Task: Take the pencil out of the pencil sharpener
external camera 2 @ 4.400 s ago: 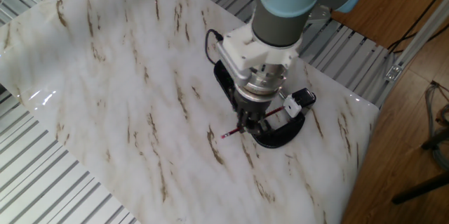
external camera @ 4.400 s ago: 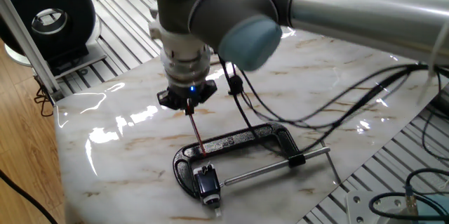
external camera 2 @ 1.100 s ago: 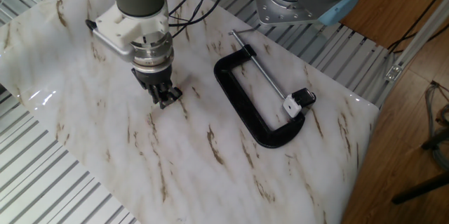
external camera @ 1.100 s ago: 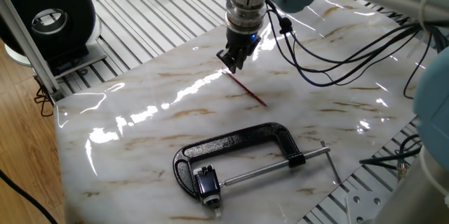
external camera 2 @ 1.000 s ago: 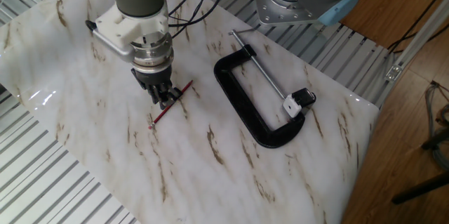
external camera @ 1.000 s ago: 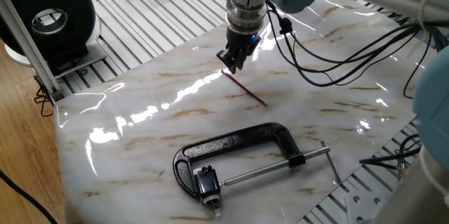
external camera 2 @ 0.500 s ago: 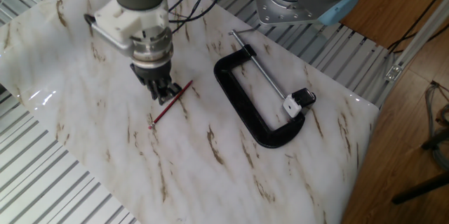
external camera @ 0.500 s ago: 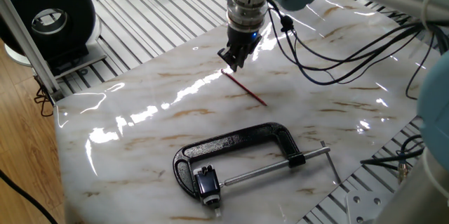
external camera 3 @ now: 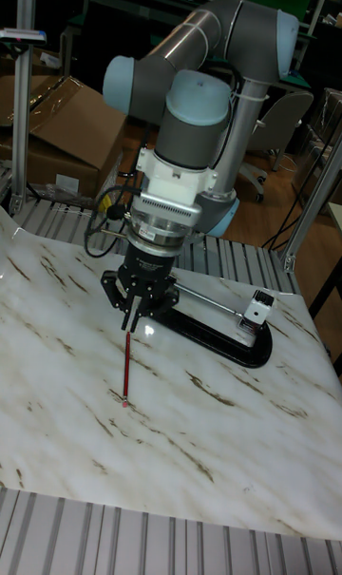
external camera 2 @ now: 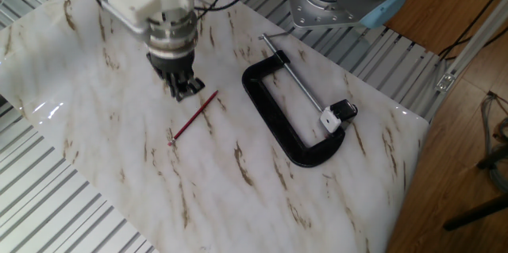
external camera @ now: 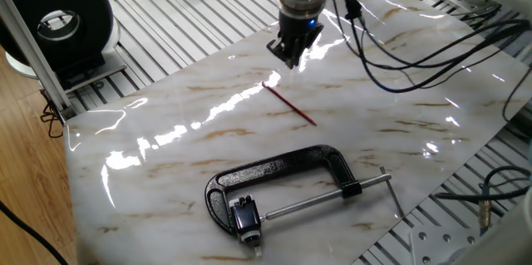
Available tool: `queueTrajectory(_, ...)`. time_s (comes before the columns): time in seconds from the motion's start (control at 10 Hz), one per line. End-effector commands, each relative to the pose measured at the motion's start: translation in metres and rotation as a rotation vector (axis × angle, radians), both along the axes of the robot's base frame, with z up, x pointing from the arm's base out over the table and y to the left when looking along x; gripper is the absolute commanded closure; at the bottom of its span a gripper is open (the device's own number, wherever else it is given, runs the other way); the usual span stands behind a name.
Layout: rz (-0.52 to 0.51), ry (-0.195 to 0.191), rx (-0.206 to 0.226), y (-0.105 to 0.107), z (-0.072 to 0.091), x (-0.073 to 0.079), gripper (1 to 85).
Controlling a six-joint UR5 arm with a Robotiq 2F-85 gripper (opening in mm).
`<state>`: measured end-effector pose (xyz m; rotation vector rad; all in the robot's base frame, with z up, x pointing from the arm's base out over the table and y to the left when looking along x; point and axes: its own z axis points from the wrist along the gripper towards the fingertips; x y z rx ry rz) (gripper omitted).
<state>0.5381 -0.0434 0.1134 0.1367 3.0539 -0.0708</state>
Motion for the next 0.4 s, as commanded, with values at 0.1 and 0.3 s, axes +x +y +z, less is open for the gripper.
queueTrajectory(0.1, -0.012, 0.004, -0.003, -0.0130, 0.0081, -0.0113, 67.0)
queueTrajectory(0.3, -0.001, 0.009, -0.009, -0.0142, 0.0071, -0.0118, 67.7)
